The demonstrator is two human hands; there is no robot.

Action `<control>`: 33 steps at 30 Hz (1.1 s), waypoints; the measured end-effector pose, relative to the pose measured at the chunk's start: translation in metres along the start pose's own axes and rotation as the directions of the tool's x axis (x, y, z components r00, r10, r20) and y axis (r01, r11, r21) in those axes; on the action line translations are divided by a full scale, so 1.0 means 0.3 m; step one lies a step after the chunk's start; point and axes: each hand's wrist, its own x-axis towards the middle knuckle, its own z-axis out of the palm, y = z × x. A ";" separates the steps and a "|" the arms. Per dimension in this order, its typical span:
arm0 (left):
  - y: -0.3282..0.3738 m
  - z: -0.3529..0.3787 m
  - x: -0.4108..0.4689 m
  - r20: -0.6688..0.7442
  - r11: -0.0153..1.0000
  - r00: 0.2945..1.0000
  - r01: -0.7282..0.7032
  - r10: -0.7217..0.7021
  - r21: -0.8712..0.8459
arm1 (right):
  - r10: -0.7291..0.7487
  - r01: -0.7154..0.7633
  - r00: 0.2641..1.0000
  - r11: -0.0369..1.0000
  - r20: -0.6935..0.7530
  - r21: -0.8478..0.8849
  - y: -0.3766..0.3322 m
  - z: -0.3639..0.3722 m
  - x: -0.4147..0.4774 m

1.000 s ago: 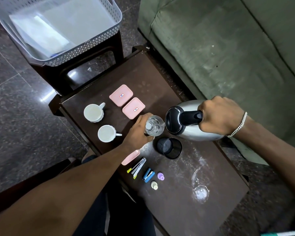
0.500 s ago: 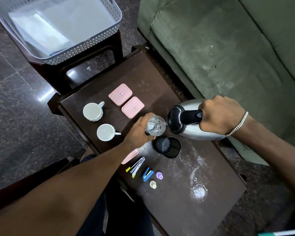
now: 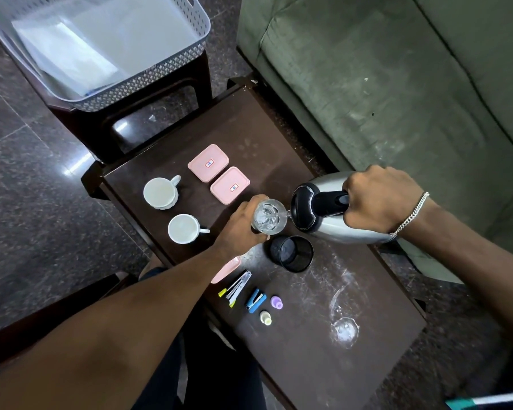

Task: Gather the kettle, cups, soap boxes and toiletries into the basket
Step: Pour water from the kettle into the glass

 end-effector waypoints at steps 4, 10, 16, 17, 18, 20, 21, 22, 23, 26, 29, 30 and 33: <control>0.005 -0.004 -0.001 -0.001 1.000 1.000 0.006 -0.006 0.006 | -0.015 0.014 1.000 1.000 -0.025 -0.013 0.003 0.003 -0.004; 0.012 -0.001 -0.004 -0.009 1.000 1.000 0.006 -0.006 0.014 | -0.028 0.027 0.999 0.999 -0.029 -0.031 0.006 0.003 -0.004; 0.012 -0.002 -0.003 0.000 1.000 1.000 0.019 -0.019 0.017 | -0.020 0.019 0.999 0.999 -0.028 -0.042 -0.005 -0.007 -0.002; 0.011 -0.001 -0.003 0.000 1.000 1.000 0.021 -0.021 0.018 | -0.019 0.018 1.000 0.999 -0.024 -0.043 -0.007 -0.010 -0.001; 0.010 0.000 -0.003 0.001 1.000 1.000 0.024 -0.024 0.018 | -0.017 0.017 1.000 0.999 -0.017 -0.044 -0.010 -0.011 -0.001; 0.008 0.001 -0.003 0.000 0.999 1.000 0.027 -0.027 0.017 | -0.016 0.016 1.000 0.999 -0.007 -0.049 -0.013 -0.013 -0.002; 0.007 0.001 -0.003 0.000 0.999 1.000 0.026 -0.026 0.018 | -0.017 0.016 1.000 0.999 -0.007 -0.051 -0.015 -0.014 -0.003; 0.006 0.002 -0.003 -0.001 0.999 1.000 0.025 -0.025 0.020 | -0.017 0.016 1.000 0.999 -0.007 -0.051 -0.016 -0.015 -0.003; 0.006 0.002 -0.003 -0.003 1.000 1.000 0.022 -0.022 0.019 | -0.016 0.015 1.000 0.999 -0.007 -0.051 -0.018 -0.016 -0.003; 0.003 0.004 -0.002 -0.002 1.000 1.000 0.018 -0.018 0.016 | -0.012 0.011 1.000 0.999 -0.010 -0.047 -0.019 -0.017 -0.003; 0.002 0.005 -0.001 0.002 1.000 1.000 0.018 -0.018 0.019 | -0.020 0.020 1.000 0.999 -0.013 -0.047 -0.018 -0.018 -0.006; 0.001 0.005 0.000 0.002 1.000 1.000 0.017 -0.017 0.021 | -0.023 0.022 1.000 0.999 -0.016 -0.042 -0.017 -0.018 -0.007; 0.000 0.002 0.001 0.006 0.999 1.000 0.025 -0.026 0.025 | -0.026 0.025 0.999 0.999 -0.024 -0.025 -0.013 -0.016 -0.012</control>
